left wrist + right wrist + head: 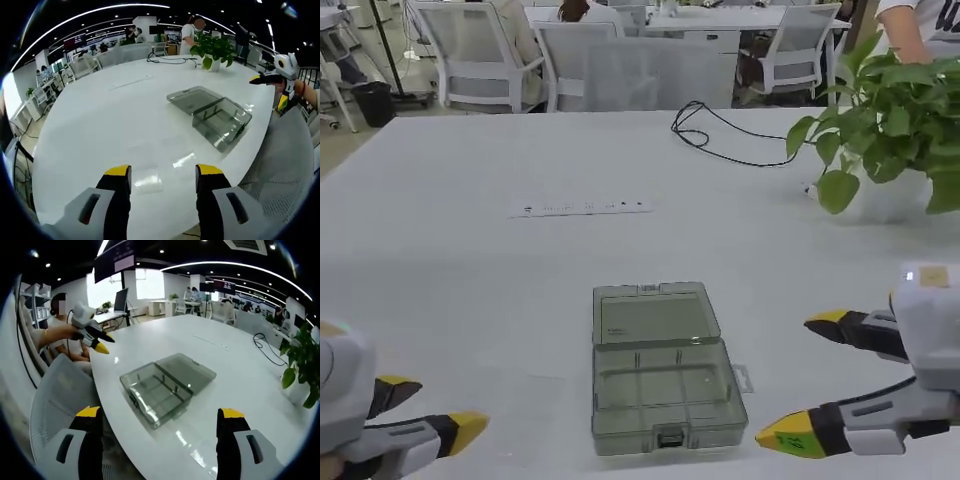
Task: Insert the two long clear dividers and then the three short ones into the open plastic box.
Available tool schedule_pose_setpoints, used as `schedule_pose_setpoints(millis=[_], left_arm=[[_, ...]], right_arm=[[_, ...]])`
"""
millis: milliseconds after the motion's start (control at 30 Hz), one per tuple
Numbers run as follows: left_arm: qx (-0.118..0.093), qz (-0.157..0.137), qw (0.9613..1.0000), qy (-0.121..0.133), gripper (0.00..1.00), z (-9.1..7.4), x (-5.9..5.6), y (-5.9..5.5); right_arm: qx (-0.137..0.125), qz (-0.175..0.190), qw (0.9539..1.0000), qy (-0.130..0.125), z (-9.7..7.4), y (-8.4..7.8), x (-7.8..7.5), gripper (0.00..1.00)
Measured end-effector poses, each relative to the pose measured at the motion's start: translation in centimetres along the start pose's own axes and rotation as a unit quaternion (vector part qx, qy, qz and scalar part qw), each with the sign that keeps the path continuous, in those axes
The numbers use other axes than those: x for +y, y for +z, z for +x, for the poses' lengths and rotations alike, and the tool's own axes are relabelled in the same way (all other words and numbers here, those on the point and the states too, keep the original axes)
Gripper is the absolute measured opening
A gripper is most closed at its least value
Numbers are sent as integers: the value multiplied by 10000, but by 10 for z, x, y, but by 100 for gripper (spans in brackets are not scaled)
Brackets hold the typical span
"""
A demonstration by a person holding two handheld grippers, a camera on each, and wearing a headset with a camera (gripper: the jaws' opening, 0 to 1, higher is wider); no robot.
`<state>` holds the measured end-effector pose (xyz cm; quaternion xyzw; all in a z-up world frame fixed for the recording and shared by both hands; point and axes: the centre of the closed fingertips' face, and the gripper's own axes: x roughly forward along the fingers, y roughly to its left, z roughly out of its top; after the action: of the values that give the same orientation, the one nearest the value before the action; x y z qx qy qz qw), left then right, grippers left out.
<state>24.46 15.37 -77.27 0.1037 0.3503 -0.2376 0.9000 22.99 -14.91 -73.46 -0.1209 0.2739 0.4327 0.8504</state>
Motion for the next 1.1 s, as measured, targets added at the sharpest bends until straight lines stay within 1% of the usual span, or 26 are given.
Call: schedule_pose_setpoints(millis=[33,100,333,433,500,567,667,900,1100], left_arm=[[108,49,9999,47,50,2,3,-4],[144,72,9998,88,48,6,6,-6],[412,-4,9991,98,46,18,15,-20],[456,-56,9989,84,45,23,17,-22],[509,-39,9986,130,44,26,19,-25],[619,-8,9979,168,43,30,22,-28],[658,-54,9977,139,42,36,23,-31],[812,-153,9964,207,40,47,26,-40],[912,-205,9953,257,38,50,28,-45]], right_arm=[[-3,5,10000,-3,0,0,0,95],[-2,16,10000,0,1,1,0,95],[17,72,10000,-25,2,0,-1,95],[25,103,9999,-33,2,-1,-1,95],[23,111,9999,-47,2,-1,-2,94],[27,136,9999,-52,2,-1,-3,94],[52,140,9999,-72,2,-2,-4,94],[76,203,9997,-77,3,-5,-6,93],[97,239,9996,-83,4,-7,-8,93]])
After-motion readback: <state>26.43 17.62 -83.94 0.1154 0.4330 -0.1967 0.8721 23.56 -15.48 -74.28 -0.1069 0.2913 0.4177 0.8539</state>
